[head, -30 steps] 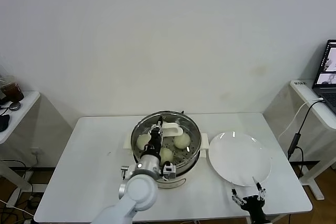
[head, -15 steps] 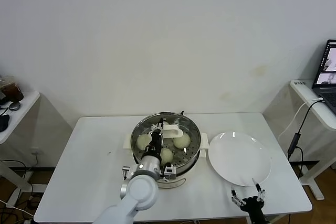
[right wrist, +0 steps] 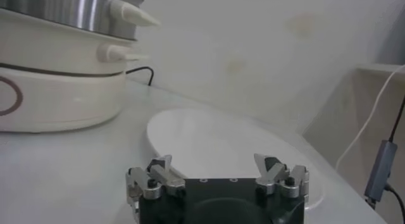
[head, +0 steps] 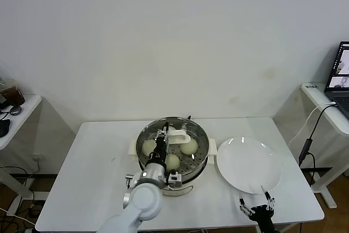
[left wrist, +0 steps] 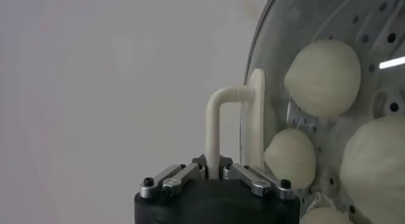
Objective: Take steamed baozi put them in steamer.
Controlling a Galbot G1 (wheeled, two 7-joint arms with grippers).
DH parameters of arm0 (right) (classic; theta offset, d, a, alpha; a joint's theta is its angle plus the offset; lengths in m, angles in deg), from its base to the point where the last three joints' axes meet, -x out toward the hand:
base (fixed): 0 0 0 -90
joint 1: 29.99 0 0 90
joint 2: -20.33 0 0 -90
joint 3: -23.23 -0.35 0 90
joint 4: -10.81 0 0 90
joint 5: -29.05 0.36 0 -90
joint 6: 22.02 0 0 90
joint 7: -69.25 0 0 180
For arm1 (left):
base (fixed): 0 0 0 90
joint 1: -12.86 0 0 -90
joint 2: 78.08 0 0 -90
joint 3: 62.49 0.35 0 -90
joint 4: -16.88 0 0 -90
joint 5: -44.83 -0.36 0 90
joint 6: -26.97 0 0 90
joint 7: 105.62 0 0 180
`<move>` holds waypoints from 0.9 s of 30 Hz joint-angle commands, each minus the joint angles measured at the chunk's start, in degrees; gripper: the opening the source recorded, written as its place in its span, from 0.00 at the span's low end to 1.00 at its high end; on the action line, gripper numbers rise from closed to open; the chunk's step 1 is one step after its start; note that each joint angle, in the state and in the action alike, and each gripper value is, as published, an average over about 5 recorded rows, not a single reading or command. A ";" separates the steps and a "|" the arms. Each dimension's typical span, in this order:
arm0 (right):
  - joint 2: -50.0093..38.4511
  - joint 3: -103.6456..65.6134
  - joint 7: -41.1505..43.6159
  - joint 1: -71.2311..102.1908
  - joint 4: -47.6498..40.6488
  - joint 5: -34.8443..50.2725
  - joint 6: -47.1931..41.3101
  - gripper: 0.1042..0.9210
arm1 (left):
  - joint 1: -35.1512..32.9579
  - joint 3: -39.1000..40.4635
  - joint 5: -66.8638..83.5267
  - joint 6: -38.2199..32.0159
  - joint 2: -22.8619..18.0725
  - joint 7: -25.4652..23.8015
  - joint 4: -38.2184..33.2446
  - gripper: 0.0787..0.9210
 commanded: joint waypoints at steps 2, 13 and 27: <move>0.31 0.08 0.08 0.30 0.35 -0.29 0.11 0.88 | -12.22 -3.32 12.36 -4.69 2.25 7.55 -13.33 0.39; 0.33 0.72 0.20 1.28 1.21 0.46 0.92 0.88 | -47.91 -27.80 68.05 -34.95 1.32 21.72 -28.02 0.77; -6.17 12.32 0.51 9.12 6.65 9.82 -2.38 0.88 | -67.54 -36.16 85.08 -56.49 -4.44 27.44 -12.25 0.88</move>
